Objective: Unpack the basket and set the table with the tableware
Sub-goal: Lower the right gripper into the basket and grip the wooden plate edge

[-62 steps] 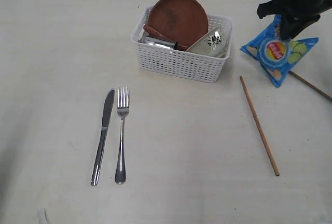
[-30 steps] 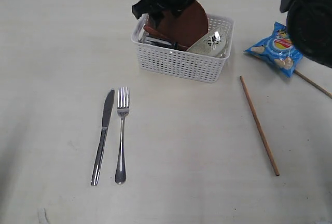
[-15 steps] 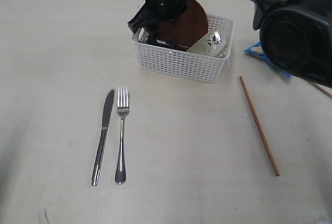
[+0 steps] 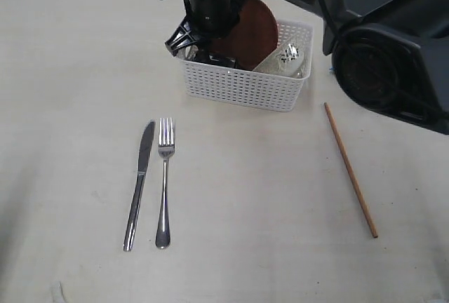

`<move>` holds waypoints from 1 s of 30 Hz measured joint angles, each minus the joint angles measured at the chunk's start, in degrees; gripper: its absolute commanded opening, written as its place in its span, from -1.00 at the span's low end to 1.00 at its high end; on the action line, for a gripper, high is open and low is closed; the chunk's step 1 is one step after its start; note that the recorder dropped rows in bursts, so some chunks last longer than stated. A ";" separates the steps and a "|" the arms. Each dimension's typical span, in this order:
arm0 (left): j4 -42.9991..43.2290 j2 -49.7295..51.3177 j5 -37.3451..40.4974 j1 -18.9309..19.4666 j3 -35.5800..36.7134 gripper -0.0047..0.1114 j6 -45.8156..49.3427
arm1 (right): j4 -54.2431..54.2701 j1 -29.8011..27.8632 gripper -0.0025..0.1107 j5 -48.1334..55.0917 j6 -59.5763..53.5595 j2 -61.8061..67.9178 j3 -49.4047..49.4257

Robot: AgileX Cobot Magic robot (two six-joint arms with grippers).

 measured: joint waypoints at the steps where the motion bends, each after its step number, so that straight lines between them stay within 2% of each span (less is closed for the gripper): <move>1: 0.00 0.00 0.00 0.00 0.00 -0.92 0.00 | -0.77 0.22 -0.70 0.30 0.44 0.00 0.00; 5: 0.00 0.00 0.00 0.00 0.00 -0.92 0.00 | -4.49 0.70 -0.97 3.00 2.27 0.50 0.14; 24: -0.14 0.00 0.00 0.00 0.00 -0.92 0.00 | -15.81 0.48 -0.95 6.14 5.10 -1.74 0.37; 26: -0.14 0.00 0.00 0.00 0.00 -0.92 0.00 | -15.95 0.24 -0.83 6.14 5.10 -2.96 0.37; 28: -0.14 0.00 0.00 0.00 0.00 -0.92 0.00 | -15.88 -0.26 -0.58 6.14 5.10 -4.78 0.37; 30: -0.14 0.00 0.00 0.00 0.00 -0.92 0.00 | -14.41 -1.34 -0.22 6.14 4.76 -6.61 0.37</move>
